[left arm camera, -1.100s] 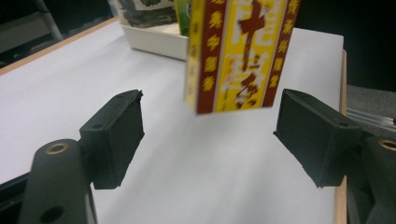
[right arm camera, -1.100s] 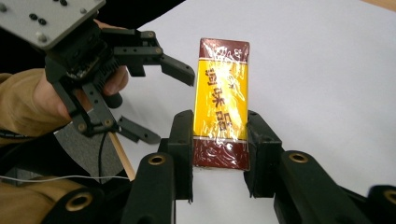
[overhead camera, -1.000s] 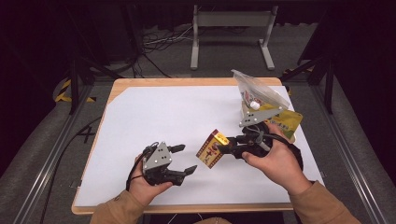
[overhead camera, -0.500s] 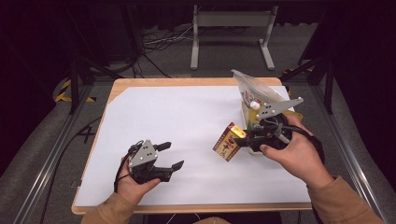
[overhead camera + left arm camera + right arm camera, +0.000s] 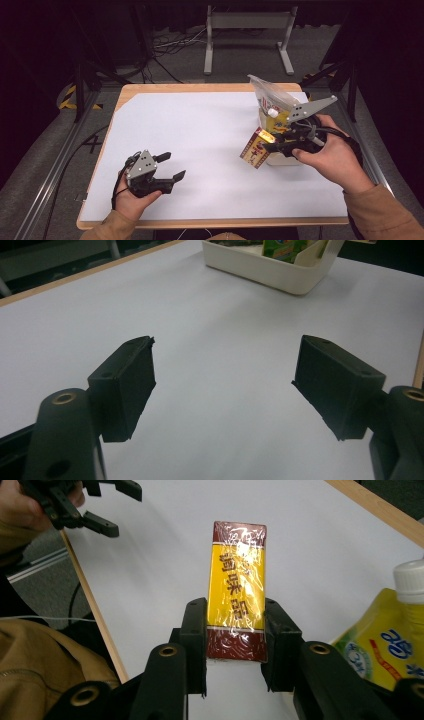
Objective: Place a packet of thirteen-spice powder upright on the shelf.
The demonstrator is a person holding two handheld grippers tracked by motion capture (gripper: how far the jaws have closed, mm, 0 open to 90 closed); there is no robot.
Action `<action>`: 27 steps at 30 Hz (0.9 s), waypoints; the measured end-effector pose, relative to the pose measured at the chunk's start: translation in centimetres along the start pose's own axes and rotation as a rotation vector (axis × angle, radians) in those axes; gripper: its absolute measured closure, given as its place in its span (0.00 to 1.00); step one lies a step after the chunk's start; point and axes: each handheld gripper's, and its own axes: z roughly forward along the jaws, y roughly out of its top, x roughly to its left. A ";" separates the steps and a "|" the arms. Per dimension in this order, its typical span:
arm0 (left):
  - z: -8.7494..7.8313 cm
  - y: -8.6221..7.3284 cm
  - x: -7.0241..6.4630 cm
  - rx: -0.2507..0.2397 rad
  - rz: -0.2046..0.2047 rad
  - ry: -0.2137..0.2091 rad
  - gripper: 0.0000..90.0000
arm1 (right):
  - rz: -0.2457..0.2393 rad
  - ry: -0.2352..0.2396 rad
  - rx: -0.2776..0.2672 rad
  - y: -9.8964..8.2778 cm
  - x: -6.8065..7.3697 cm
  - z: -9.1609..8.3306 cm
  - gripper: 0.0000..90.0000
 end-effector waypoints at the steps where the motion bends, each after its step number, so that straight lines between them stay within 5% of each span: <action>1: -0.3 -0.2 0.1 0.002 -0.011 0.005 0.27 | -0.021 -0.009 0.011 0.0 -0.3 -0.3 0.76; 13: -2.2 -1.5 0.1 0.009 -0.045 0.054 0.27 | -0.111 -0.011 0.045 0.2 -1.9 -1.6 0.76; 27: -3.1 -2.0 0.1 0.012 -0.055 0.078 0.28 | -0.158 -0.036 0.085 0.0 -3.7 -2.0 0.75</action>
